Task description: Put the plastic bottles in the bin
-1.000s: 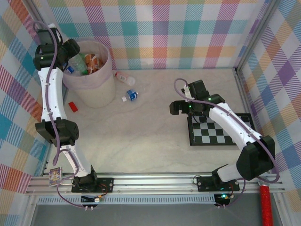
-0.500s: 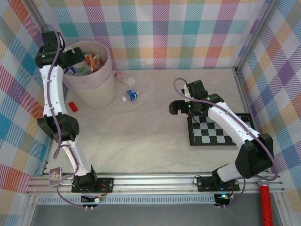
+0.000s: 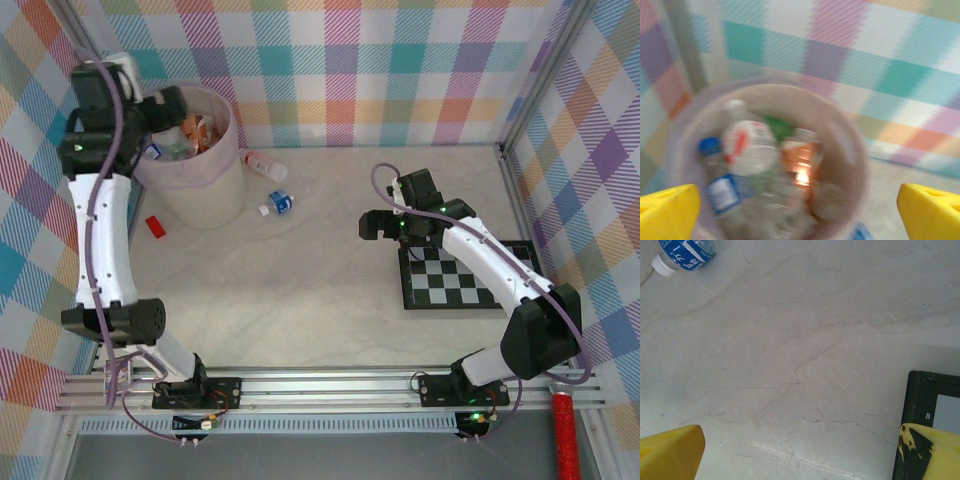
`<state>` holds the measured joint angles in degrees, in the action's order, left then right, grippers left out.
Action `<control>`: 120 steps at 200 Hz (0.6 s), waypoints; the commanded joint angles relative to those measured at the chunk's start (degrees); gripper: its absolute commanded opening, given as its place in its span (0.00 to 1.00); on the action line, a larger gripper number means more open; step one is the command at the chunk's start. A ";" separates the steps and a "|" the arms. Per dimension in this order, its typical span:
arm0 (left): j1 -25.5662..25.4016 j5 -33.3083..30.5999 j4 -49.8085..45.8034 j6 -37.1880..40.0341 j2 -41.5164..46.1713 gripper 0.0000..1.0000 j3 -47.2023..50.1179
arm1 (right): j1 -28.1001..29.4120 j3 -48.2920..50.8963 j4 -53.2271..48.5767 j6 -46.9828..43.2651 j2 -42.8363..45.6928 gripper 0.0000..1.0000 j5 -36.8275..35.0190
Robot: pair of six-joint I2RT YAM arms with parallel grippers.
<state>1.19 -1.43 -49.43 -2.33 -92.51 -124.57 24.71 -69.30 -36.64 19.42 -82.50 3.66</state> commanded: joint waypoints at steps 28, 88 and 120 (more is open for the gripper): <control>-17.44 -2.65 0.63 9.77 0.86 1.00 7.62 | -0.01 1.44 0.08 1.14 4.52 0.99 -0.12; -23.13 0.38 -0.12 12.01 -13.16 0.99 10.12 | -0.10 7.39 -0.73 2.73 10.59 0.99 -1.92; -23.25 -0.92 0.79 13.09 -21.97 1.00 8.57 | -0.15 11.30 -2.35 2.64 15.05 0.99 -3.87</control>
<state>-22.09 -1.41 -48.95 8.69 -109.89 -114.56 24.71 -60.36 -36.77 21.30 -71.09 1.80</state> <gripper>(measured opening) 0.997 0.990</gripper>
